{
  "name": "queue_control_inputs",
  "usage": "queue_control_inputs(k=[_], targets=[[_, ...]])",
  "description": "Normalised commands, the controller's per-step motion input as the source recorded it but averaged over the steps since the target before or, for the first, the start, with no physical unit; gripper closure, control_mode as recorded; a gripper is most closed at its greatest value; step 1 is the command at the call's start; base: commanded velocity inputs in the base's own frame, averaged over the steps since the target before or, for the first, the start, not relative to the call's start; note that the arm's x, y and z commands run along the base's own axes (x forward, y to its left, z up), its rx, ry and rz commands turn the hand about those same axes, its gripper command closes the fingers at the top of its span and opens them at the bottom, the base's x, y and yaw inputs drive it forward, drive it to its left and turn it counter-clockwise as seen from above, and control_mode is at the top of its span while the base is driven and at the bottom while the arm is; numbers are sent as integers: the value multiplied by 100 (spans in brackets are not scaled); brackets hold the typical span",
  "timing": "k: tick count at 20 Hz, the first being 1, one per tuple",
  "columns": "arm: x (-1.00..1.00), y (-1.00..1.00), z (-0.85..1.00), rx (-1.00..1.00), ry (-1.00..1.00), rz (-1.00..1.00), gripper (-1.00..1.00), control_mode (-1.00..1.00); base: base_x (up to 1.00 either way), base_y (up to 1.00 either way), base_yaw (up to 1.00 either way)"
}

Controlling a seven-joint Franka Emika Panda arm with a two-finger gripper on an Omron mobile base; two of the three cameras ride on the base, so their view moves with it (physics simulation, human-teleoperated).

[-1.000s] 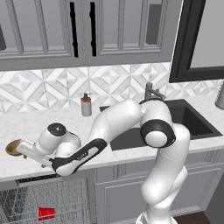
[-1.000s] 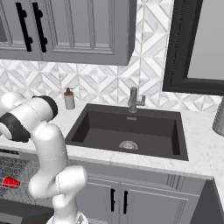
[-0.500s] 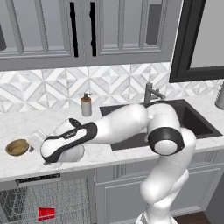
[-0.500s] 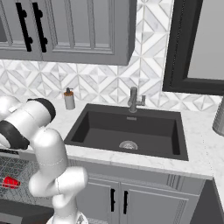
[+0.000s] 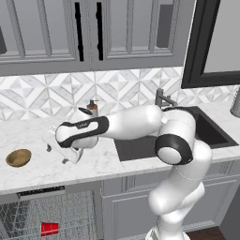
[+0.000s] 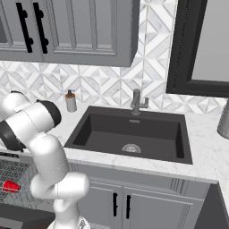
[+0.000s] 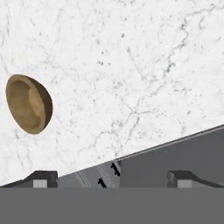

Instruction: Pick up the cup and bowl from the counter, place them in the dishwasher, and close the dishwasher door.

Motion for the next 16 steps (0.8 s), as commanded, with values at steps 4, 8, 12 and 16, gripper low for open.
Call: queue_control_inputs(k=[4, 8, 12, 16], targets=[[53, 36, 62, -22, 14, 0, -100, -100, 0, 0, 0], [8, -1, -7, 0, -6, 1, -100, -100, 0, 0, 0], [4, 21, -29, 0, -17, 9, -100, -100, 0, 0, 0], [17, 26, -56, 3, -12, 10, -100, -100, 0, 0, 0]])
